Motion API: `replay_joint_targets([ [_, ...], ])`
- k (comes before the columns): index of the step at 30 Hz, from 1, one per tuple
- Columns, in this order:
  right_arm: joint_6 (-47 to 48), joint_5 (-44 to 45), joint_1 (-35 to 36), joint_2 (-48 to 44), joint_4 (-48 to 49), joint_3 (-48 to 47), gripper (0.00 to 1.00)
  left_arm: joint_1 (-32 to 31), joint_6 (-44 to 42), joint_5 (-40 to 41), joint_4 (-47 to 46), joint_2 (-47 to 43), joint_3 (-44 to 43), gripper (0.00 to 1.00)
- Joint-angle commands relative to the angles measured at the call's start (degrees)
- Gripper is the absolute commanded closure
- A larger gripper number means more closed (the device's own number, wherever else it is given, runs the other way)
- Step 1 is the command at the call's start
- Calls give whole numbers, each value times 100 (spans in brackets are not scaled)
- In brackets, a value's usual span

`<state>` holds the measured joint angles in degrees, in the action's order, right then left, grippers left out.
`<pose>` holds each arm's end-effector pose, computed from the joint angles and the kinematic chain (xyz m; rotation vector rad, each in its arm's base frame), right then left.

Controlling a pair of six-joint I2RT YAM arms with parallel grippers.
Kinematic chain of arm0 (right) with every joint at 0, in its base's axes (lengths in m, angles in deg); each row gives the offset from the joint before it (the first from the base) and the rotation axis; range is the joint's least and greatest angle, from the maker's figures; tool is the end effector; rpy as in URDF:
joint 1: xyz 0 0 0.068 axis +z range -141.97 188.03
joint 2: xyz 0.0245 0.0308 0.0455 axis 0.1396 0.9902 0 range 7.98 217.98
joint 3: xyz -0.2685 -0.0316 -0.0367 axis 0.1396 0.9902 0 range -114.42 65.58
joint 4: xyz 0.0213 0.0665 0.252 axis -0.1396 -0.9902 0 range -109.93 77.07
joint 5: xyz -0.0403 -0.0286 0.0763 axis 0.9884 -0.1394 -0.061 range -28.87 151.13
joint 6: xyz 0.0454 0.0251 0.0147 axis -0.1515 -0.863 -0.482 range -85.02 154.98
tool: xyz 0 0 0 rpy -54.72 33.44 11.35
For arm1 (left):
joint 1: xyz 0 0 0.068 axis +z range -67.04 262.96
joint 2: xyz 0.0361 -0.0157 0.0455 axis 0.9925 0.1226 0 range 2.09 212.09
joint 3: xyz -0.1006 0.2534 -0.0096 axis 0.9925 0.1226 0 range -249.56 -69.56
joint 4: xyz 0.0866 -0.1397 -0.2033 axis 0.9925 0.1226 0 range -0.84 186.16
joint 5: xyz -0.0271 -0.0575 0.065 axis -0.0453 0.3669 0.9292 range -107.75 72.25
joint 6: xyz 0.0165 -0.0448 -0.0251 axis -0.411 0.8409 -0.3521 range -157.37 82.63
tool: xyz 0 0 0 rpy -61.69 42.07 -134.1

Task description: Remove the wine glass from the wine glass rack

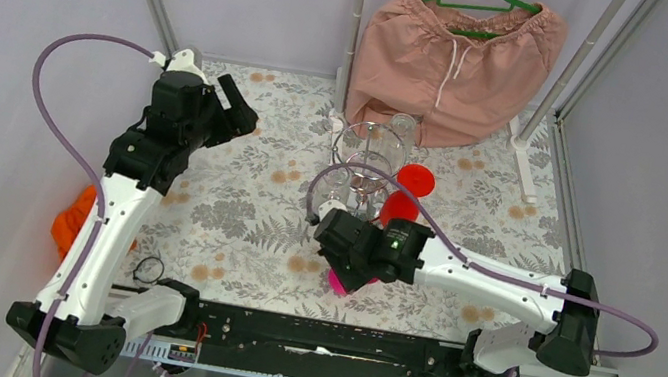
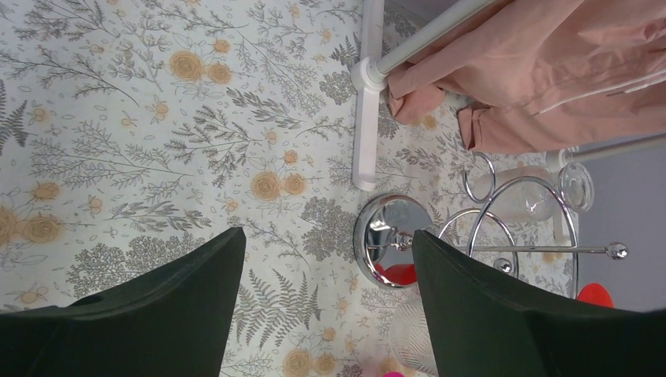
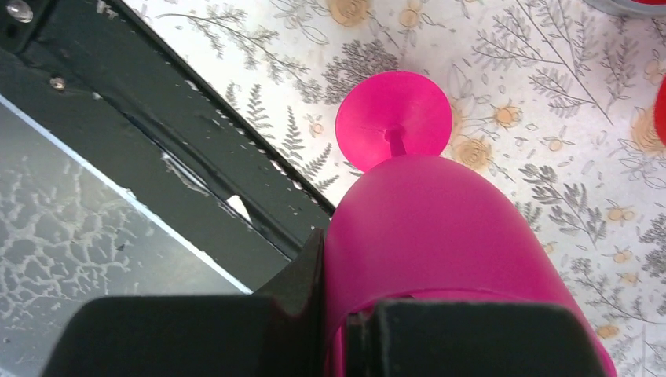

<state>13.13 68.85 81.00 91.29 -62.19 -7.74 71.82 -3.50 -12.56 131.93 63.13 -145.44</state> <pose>0.0915 0.2824 0.2984 -1.0995 2.4126 0.4159 0.2070 -0.0374 0.4140 -0.4652 2.0265 -0.3916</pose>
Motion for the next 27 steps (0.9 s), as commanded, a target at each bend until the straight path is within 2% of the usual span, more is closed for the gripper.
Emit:
replay_joint_targets([
  [1,448,-364,-405,-135,-321,-174,100,44,-36,-251,-363,61,100,15],
  [14,953,-764,-792,806,-630,-619,100,46,-147,-361,-511,47,283,15],
  [27,1022,-644,-802,892,-742,-513,100,46,-165,-380,-564,1,387,14],
])
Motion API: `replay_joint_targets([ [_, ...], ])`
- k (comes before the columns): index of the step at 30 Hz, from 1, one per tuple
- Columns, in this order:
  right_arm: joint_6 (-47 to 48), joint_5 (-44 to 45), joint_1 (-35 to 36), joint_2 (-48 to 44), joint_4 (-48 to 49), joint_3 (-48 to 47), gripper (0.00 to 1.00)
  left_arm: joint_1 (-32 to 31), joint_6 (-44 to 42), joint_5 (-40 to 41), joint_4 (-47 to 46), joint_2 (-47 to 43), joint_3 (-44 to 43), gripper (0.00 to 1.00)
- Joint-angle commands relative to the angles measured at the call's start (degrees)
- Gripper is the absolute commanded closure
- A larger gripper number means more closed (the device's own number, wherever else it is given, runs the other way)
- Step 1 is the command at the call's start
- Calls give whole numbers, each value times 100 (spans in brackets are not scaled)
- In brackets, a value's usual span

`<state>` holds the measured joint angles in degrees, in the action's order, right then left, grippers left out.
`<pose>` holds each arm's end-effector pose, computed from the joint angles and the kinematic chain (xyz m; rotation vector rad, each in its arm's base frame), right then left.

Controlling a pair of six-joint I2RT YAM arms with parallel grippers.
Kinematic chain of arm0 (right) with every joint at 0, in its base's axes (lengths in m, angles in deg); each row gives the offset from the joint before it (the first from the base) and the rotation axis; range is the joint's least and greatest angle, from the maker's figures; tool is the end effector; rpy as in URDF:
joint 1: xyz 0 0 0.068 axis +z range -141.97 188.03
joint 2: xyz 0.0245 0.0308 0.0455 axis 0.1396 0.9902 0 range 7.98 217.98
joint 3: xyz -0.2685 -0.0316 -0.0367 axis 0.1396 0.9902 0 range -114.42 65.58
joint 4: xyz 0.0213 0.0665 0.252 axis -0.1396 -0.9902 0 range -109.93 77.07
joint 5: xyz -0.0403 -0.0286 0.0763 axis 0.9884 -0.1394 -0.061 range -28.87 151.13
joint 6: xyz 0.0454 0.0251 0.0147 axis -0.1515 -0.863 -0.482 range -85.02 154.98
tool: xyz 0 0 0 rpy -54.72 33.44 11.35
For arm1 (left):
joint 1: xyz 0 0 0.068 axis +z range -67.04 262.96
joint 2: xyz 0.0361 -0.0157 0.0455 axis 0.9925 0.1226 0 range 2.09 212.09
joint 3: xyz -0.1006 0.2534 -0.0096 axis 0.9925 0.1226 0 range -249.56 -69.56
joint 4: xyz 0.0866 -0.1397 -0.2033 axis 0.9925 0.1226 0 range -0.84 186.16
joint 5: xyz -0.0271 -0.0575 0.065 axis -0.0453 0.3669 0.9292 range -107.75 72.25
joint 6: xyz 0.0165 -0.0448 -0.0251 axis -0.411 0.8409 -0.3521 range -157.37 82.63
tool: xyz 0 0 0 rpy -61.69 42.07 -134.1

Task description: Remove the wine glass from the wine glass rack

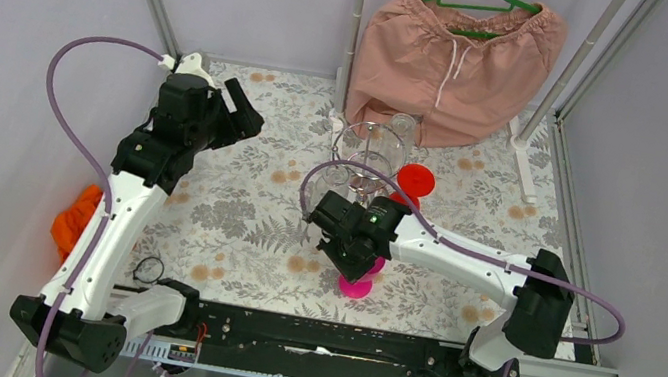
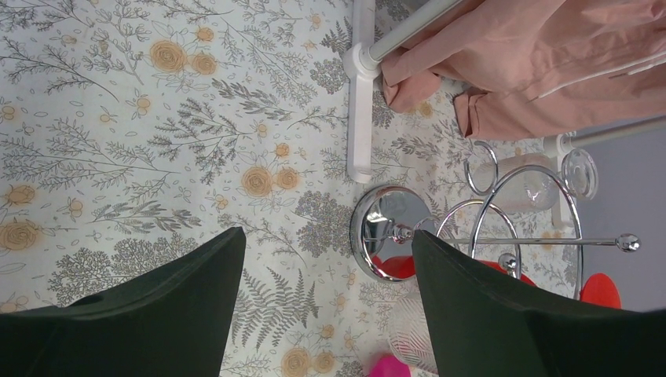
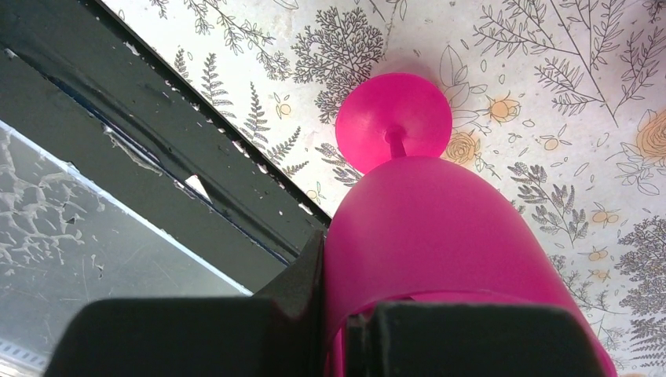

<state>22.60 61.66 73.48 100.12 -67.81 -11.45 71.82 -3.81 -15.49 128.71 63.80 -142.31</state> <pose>0.1330 0.2905 0.2684 -1.2704 2.5490 0.3056 0.2163 -0.0411 0.3995 -0.4319 2.0523 -0.4360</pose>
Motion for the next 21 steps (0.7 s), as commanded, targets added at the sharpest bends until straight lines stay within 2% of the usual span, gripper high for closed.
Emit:
replay_joint_targets([
  [1,62,128,-50,-12,-201,-125,100,49,-135,-79,-247,-78,78,14],
  [21,-16,572,-473,-928,-199,559,100,41,-43,-180,-296,-117,136,15],
])
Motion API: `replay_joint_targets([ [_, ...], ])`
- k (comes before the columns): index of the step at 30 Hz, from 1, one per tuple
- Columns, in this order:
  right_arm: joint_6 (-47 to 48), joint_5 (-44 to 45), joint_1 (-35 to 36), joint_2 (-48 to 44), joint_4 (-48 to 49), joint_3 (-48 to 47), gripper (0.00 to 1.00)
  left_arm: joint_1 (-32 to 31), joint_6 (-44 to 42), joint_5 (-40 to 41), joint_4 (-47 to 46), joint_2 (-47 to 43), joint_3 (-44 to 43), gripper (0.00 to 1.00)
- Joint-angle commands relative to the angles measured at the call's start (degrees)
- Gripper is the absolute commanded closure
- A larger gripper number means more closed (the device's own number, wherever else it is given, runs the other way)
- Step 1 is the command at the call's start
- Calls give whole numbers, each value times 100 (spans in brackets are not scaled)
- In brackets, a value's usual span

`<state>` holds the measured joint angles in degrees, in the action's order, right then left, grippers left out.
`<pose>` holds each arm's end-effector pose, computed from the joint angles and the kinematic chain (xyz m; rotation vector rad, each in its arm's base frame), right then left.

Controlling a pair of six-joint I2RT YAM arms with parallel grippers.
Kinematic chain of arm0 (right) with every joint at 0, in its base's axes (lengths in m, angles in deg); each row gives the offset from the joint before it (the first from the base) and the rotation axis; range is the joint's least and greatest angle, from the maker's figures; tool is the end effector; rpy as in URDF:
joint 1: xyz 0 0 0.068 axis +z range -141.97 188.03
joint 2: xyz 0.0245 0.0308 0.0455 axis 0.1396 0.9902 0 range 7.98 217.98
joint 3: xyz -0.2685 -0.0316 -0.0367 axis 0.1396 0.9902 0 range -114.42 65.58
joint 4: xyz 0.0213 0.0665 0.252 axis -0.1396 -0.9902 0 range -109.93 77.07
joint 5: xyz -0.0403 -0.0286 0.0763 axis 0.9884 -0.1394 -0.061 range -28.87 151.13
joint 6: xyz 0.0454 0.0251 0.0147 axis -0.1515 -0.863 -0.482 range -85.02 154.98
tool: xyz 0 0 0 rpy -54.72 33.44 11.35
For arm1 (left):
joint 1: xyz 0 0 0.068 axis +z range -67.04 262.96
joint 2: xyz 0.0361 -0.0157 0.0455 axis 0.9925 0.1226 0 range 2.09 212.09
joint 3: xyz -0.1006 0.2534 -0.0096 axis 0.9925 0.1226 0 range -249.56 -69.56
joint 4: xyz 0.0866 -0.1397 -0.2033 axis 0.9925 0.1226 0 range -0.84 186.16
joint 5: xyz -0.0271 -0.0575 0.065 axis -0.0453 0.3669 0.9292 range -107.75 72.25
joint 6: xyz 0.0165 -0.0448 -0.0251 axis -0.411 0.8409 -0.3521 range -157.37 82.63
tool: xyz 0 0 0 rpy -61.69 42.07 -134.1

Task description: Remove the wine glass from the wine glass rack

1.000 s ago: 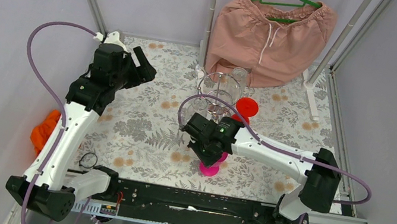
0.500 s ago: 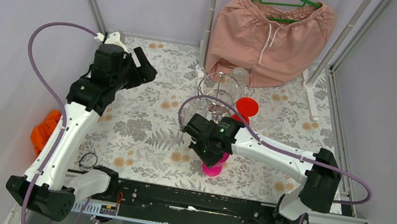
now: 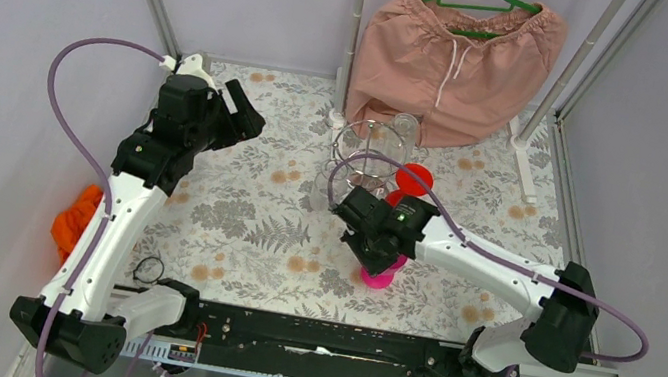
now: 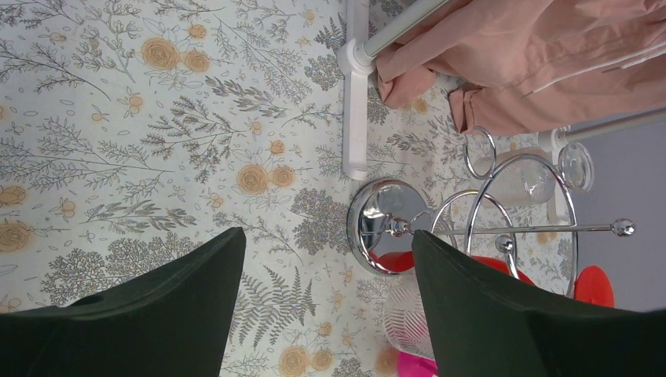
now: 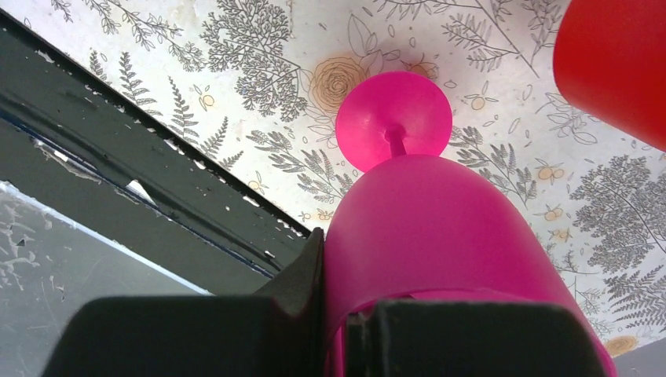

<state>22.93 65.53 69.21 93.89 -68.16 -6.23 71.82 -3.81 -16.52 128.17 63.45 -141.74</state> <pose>0.1431 0.2546 0.2729 -1.1457 2.5532 0.2183 0.2155 -0.0416 0.3984 -0.4204 2.0519 -0.4559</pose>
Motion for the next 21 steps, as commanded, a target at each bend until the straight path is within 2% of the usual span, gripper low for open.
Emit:
replay_joint_targets([
  [1,-47,176,-46,-311,-152,70,100,42,-35,-84,-243,-82,77,15],
  [21,-80,-284,-82,-399,198,585,100,43,-47,-87,-240,-73,77,15],
])
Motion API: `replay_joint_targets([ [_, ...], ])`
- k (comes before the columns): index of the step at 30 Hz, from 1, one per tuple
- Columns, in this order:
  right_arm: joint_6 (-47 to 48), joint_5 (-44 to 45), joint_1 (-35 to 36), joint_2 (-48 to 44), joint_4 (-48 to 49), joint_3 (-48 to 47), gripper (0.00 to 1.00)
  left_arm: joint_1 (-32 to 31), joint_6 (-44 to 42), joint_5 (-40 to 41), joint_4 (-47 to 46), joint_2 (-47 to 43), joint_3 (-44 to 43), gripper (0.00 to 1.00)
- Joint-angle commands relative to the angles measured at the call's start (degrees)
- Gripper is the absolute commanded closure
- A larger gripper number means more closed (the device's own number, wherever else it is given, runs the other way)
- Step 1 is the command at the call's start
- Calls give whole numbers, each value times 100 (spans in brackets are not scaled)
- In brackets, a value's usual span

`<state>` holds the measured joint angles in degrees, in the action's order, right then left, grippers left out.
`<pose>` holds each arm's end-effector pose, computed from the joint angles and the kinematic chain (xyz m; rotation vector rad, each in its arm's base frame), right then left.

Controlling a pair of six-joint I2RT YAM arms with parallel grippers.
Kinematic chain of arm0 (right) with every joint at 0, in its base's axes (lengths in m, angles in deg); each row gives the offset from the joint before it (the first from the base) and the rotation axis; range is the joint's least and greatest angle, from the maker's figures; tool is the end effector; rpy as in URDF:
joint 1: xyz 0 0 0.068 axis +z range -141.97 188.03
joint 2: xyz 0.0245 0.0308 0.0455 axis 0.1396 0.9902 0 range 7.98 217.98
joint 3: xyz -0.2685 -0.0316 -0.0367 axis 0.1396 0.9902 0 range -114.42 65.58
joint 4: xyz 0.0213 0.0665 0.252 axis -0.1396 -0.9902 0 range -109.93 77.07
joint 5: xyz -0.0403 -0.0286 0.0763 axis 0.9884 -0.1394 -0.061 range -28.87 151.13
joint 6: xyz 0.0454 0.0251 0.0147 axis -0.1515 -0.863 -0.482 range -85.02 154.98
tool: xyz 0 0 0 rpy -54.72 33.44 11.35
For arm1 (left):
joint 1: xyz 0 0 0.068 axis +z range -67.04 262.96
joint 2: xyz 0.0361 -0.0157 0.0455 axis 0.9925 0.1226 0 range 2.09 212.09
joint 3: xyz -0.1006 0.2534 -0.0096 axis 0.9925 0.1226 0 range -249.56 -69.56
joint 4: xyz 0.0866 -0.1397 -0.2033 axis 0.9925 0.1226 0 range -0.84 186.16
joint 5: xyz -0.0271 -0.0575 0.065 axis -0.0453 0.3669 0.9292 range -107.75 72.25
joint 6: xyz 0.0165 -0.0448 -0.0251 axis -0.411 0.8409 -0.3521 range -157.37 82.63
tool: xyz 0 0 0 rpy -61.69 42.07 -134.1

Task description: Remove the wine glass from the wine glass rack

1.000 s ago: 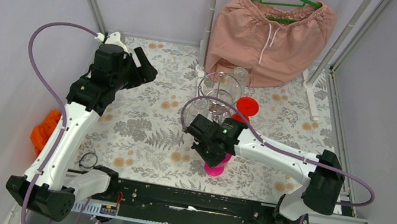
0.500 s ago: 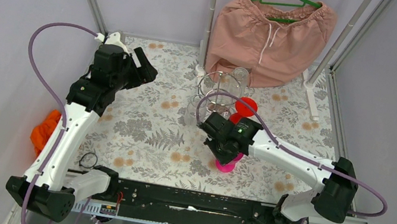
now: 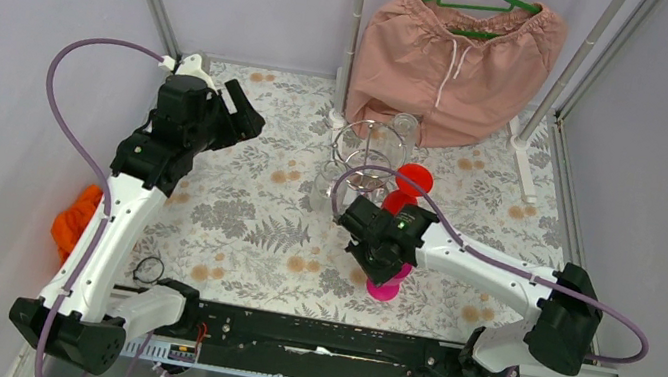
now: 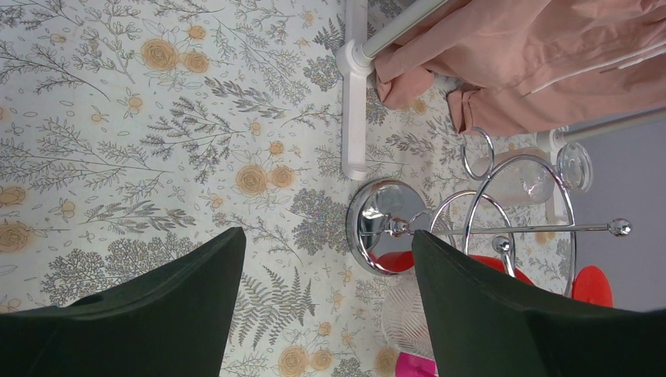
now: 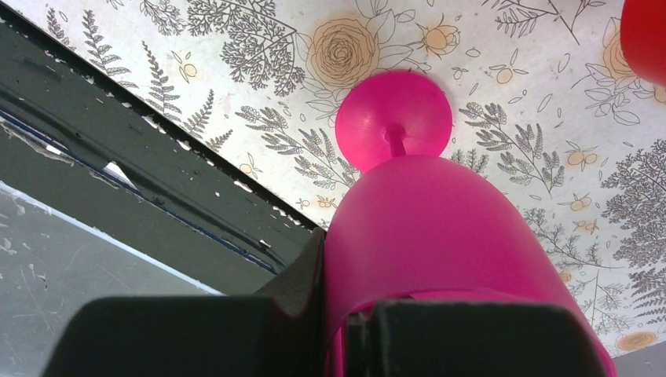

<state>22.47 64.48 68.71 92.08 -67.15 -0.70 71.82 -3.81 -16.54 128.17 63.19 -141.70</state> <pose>0.1380 0.2416 0.2541 -1.1505 2.6056 0.2017 0.2142 -0.0414 0.3990 -0.4195 2.0483 -0.4575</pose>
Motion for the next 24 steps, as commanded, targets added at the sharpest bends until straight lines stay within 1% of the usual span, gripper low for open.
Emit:
replay_joint_targets([
  [1,-28,-190,-31,-224,103,40,100,44,-50,-86,-237,-46,64,14],
  [5,-38,-262,-32,-273,135,101,100,42,-56,-86,-233,-47,54,14],
  [6,-52,-238,-33,-290,132,117,98,47,-52,-78,-234,-46,59,14],
  [10,-131,-160,-38,-394,105,133,81,41,-51,-77,-212,-7,34,14],
  [13,-169,-166,-32,-466,96,133,62,42,-52,-77,-206,5,19,14],
  [15,-181,-135,-31,-486,72,130,56,46,-51,-77,-208,16,16,14],
  [17,-193,-141,-31,-490,73,128,53,41,-52,-77,-198,14,4,14],
  [24,-281,-118,-33,-607,-60,-40,51,42,-51,-78,-190,25,5,14],
])
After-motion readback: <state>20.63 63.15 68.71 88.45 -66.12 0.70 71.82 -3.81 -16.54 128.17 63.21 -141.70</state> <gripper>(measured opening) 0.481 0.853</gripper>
